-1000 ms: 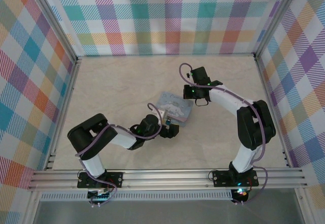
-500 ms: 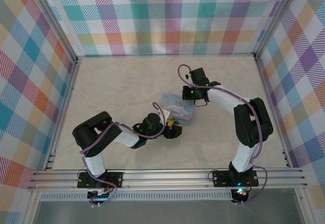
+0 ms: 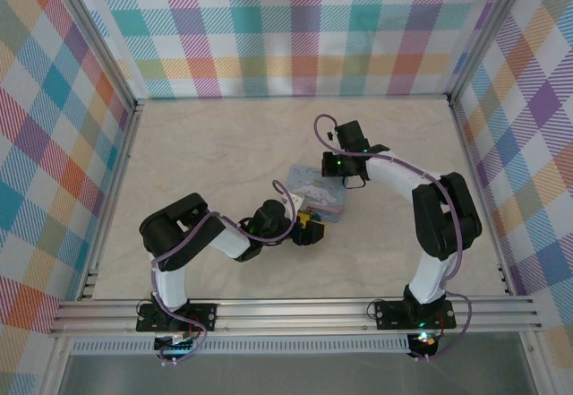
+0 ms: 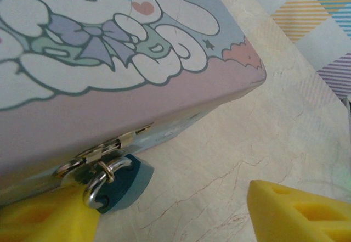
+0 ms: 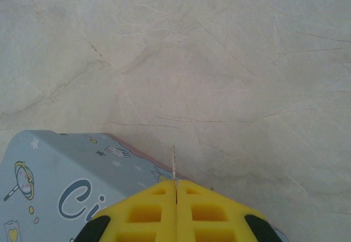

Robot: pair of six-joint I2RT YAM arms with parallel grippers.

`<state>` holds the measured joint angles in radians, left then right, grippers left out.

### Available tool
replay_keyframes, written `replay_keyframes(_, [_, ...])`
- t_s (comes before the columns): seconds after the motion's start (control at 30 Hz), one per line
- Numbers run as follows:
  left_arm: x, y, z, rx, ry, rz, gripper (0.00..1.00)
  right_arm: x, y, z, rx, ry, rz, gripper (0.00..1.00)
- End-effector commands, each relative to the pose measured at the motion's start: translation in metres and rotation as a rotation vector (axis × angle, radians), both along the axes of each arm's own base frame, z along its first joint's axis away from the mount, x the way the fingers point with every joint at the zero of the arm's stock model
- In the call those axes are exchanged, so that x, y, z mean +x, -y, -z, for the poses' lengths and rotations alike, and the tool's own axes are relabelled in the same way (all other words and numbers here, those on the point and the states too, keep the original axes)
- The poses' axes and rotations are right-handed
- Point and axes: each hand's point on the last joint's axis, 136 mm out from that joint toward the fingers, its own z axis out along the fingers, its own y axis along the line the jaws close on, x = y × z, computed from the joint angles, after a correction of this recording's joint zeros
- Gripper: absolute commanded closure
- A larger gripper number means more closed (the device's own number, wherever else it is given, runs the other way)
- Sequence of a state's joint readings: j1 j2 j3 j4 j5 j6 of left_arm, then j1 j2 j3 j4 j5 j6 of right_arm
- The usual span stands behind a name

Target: Unlock the padlock with the key

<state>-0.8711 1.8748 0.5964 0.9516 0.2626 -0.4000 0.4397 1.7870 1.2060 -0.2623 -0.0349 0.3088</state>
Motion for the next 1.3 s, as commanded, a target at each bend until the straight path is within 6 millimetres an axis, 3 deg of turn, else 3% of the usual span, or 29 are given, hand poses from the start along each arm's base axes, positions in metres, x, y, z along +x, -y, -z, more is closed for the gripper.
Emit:
replay_keyframes(0.0, [-0.004,0.012,-0.009,-0.042,0.007,0.029,0.26,-0.004,-0.002,-0.013,0.003,0.023,-0.018,1.00])
replay_keyframes(0.2, [-0.004,0.009,-0.010,-0.031,0.008,0.021,0.25,-0.001,0.008,-0.048,-0.025,0.087,0.005,1.00])
replay_keyframes(0.33, [-0.003,0.009,-0.012,-0.028,0.012,0.017,0.25,-0.003,0.028,-0.067,-0.047,0.116,0.065,1.00])
replay_keyframes(0.43, [-0.003,0.009,-0.012,-0.028,0.010,0.017,0.25,-0.008,0.050,-0.071,-0.094,0.118,0.122,1.00])
replay_keyframes(0.6, [-0.004,0.008,-0.013,-0.026,0.012,0.018,0.25,-0.027,0.079,-0.052,-0.153,0.062,0.191,1.00])
replay_keyframes(0.77, [-0.002,0.011,-0.013,-0.028,0.009,0.022,0.25,-0.045,0.088,-0.024,-0.169,0.001,0.224,1.00])
replay_keyframes(1.0, [-0.001,0.013,-0.012,-0.034,0.002,0.018,0.23,-0.058,0.073,0.007,-0.092,-0.083,0.206,1.00])
replay_keyframes(1.27, [0.002,0.018,-0.006,-0.032,-0.009,0.025,0.22,-0.065,0.044,0.010,-0.043,-0.094,0.143,1.00])
